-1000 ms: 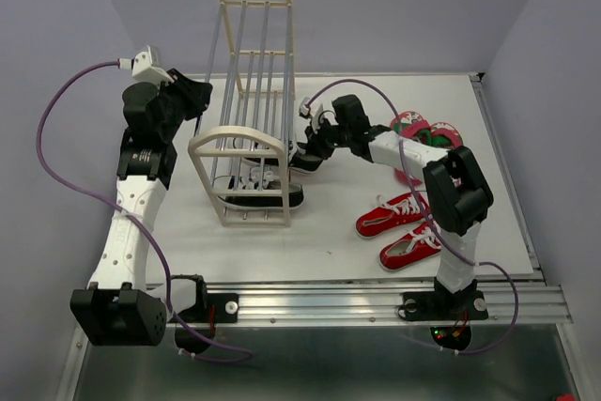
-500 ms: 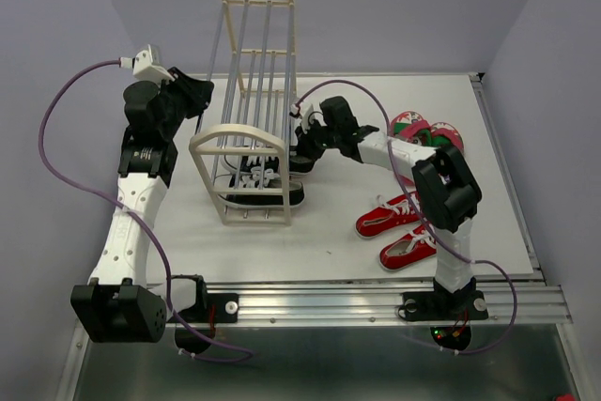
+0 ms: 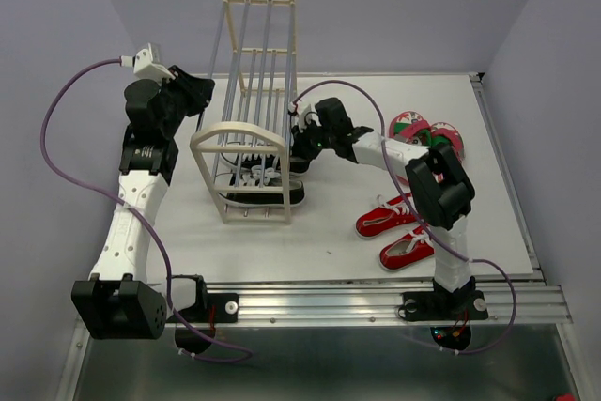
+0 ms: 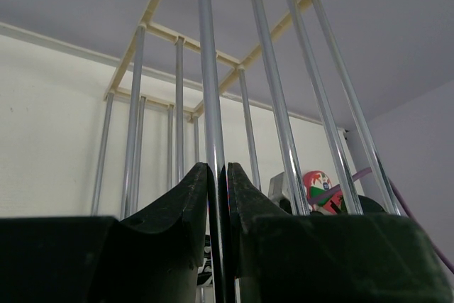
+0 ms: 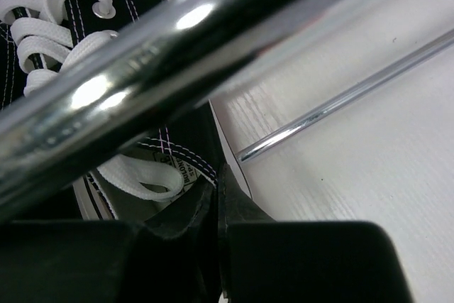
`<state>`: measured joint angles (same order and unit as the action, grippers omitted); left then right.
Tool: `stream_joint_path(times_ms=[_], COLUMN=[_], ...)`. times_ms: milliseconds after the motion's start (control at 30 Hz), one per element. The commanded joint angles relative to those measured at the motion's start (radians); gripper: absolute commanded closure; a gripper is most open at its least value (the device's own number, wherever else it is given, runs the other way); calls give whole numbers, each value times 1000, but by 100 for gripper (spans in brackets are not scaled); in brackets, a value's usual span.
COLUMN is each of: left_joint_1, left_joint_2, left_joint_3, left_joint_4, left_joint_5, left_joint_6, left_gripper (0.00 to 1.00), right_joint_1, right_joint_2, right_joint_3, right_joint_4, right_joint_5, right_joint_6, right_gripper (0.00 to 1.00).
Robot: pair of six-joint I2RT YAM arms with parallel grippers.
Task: Place and organize the shoes onto the shoe shelf
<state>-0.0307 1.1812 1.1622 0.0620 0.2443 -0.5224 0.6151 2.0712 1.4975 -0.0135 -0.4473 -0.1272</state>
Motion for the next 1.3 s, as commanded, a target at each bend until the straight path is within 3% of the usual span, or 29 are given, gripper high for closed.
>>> stream_joint_path(times_ms=[0, 133, 233, 267, 433, 500, 800, 967, 1267], left_joint_1=[-8, -8, -8, -6, -8, -8, -8, -8, -8], left_joint_2=[57, 49, 44, 44, 40, 37, 23, 24, 34], left_joint_3=[-38, -41, -44, -44, -44, -44, -48, -49, -42], left_joint_4=[-41, -41, -41, -41, -44, -45, -50, -51, -50], left_joint_5=[10, 7, 4, 4, -2, -8, -17, -11, -5], left_joint_6=[87, 88, 90, 90, 93, 93, 90, 88, 82], left_gripper=[85, 85, 85, 85, 85, 85, 85, 85, 85], right_joint_1=[25, 25, 34, 34, 34, 34, 34, 34, 34], right_joint_2=[-7, 3, 3, 1, -26, -36, -100, -122, -177], right_joint_3=[86, 98, 101, 93, 63, 60, 52, 63, 89], right_joint_4=[138, 139, 141, 139, 138, 136, 135, 138, 135], right_joint_5=[-28, -11, -14, -5, 25, 39, 84, -3, -16], right_joint_6=[49, 64, 70, 67, 78, 86, 89, -1, -32], right_gripper=[93, 88, 74, 53, 16, 9, 4, 5, 2])
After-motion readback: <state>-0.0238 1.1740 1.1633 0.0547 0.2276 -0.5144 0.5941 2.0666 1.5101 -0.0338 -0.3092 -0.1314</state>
